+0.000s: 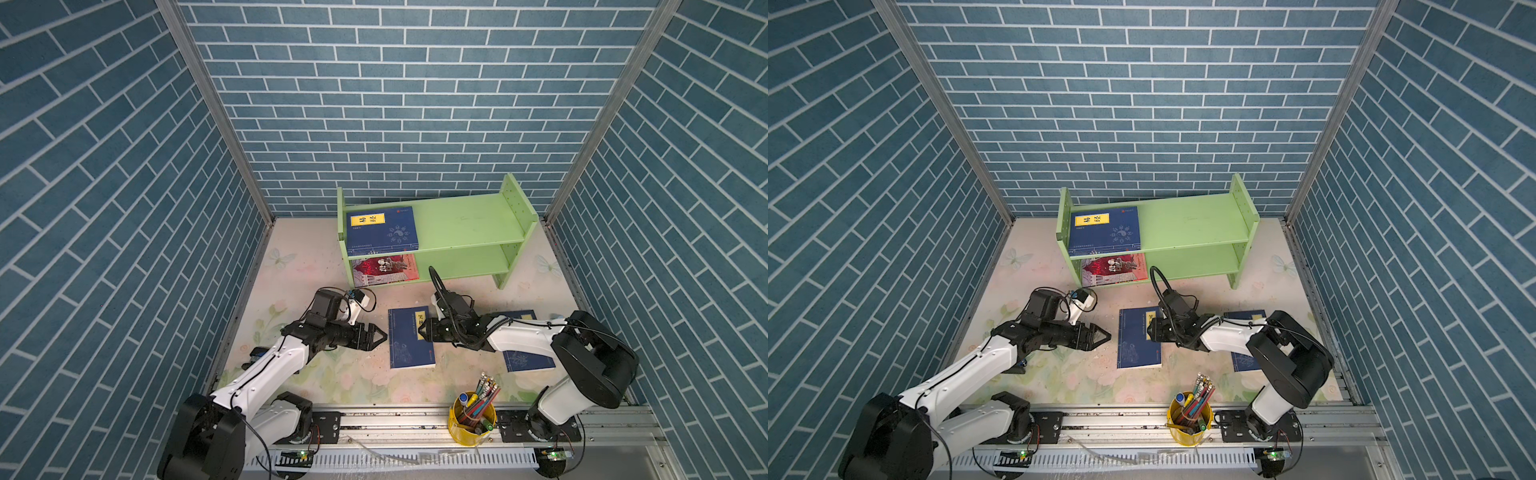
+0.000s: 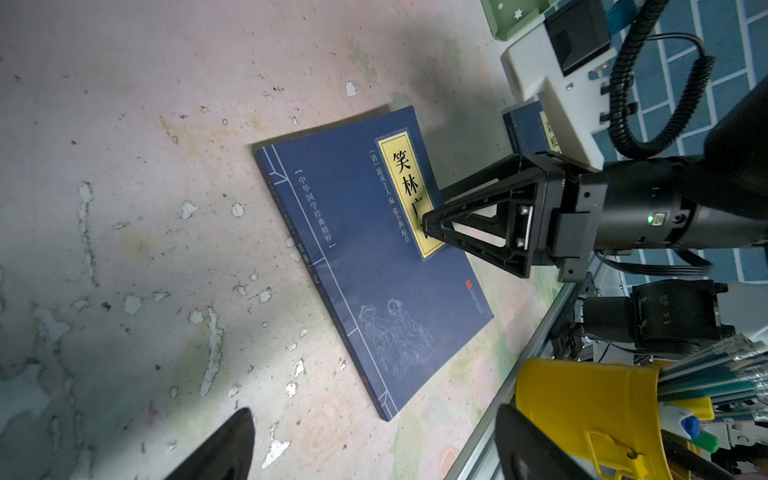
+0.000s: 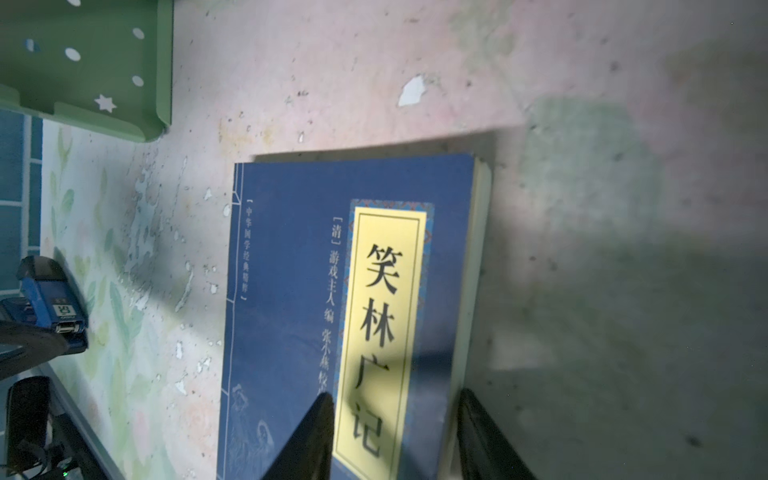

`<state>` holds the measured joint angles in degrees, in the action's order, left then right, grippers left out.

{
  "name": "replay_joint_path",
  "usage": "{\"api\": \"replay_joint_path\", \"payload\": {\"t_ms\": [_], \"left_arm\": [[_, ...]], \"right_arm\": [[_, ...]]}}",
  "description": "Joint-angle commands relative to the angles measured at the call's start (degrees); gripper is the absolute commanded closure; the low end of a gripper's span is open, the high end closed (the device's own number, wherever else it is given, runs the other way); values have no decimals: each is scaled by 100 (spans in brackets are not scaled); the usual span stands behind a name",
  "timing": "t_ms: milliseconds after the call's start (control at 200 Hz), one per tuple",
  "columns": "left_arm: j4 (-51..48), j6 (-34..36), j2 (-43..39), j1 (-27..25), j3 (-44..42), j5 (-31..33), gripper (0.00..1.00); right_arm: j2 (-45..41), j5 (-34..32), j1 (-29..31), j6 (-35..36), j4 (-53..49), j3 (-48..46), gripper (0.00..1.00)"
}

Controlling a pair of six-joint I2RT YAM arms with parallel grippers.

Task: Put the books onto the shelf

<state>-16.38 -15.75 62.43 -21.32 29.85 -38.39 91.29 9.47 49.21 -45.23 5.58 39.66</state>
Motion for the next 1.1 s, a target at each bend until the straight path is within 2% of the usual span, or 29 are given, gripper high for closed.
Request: {"api": "replay_joint_path", "payload": {"t_ms": [0,105,400,650,785,1095], "left_arm": [[-70,-9,170,-28,-91,72,8],[34,-43,343,-25,-161,42,9],[213,-12,717,-52,-310,40,9],[542,-111,1159,-94,-400,-188,9],[748,-182,1279,-118,-444,-347,10],[988,-342,1359,-441,-510,-545,11]], "right_arm": [[117,214,177,-238,-435,258,52],[74,-60,204,-336,-1078,426,53],[-235,44,194,-688,-1006,38,53],[-236,146,194,-919,-459,-305,52],[-239,45,186,-961,-611,-325,53],[110,505,180,-1183,-54,-390,53]]}}
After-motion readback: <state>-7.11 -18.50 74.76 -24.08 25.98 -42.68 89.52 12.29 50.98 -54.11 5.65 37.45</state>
